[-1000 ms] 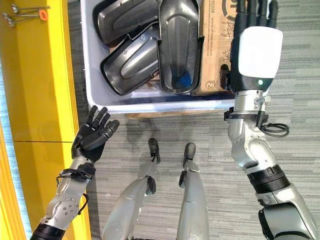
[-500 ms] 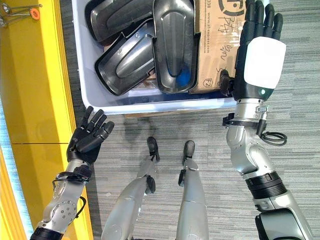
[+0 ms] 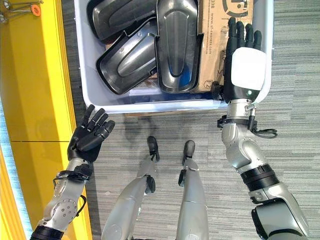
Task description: Move parts from the plastic box to the shelf.
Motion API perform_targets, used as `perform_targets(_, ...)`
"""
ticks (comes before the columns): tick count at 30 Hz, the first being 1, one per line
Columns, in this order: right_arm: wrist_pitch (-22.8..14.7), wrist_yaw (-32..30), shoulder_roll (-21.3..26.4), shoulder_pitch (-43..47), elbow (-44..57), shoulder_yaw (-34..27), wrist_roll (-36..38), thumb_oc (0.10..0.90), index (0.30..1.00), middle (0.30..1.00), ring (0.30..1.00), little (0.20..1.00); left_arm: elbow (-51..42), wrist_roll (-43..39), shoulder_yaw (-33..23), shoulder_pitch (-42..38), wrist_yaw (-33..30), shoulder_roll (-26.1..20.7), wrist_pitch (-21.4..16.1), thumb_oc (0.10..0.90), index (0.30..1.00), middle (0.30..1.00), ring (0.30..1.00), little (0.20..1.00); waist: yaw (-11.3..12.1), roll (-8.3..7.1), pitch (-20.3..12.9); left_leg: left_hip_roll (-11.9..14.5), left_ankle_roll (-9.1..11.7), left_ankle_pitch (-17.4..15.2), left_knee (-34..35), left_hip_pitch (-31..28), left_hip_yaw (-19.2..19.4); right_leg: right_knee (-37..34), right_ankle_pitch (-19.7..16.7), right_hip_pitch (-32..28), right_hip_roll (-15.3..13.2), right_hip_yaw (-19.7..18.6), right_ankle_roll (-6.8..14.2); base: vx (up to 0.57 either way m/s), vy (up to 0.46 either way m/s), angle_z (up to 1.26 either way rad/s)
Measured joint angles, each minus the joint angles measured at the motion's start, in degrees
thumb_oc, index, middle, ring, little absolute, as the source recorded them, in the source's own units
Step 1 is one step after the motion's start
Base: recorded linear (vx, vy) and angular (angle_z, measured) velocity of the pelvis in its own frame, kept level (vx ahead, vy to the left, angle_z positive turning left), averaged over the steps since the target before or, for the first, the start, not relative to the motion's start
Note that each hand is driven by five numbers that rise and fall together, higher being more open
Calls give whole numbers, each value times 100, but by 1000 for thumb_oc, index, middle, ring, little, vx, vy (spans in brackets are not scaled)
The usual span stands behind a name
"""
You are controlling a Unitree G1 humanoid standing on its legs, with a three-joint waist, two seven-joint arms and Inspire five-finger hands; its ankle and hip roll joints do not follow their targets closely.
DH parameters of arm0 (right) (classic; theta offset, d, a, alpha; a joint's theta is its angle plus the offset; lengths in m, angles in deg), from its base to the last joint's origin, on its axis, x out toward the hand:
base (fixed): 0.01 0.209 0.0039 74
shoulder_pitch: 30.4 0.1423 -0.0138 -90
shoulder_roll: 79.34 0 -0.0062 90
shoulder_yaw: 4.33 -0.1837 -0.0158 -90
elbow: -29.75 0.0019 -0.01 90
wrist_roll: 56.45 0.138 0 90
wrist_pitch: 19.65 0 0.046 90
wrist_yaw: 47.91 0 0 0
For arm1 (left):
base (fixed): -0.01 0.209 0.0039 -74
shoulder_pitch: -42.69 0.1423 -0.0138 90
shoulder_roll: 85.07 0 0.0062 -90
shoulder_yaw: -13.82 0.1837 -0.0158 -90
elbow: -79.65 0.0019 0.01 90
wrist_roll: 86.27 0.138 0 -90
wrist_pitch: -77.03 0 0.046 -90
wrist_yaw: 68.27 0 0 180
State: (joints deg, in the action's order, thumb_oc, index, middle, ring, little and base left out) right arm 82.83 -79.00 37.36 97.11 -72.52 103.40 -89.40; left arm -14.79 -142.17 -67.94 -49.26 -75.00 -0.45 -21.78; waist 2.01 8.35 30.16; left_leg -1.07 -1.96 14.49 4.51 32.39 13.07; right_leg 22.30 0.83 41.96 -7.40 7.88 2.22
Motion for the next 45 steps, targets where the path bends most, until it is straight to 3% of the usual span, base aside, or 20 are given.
perform_targets(15,-39,592,218,690,-429,848,-81,900,1000,1000,1000,1000,119,3,2,-238,164,-4,115,900,1000,1000,1000,1000,118,1,-1,21,50,48,0,49,-78,20,-5,27,0,74,-8,-3,-9,2)
perform_targets(27,-68,778,288,752,-394,895,-88,900,1000,1000,1000,1000,155,2,-11,-250,244,-17,130,900,1000,1000,1000,1000,120,2,-1,28,51,48,0,84,-86,27,-4,61,-12,84,-8,0,0,0)
perform_targets(45,-95,1900,297,797,98,868,-523,900,1000,1000,1000,1000,154,5,-163,-203,241,-16,213,900,1000,1000,1000,1000,117,1,-1,82,46,55,0,165,-89,26,7,130,47,104,-32,0,0,0)
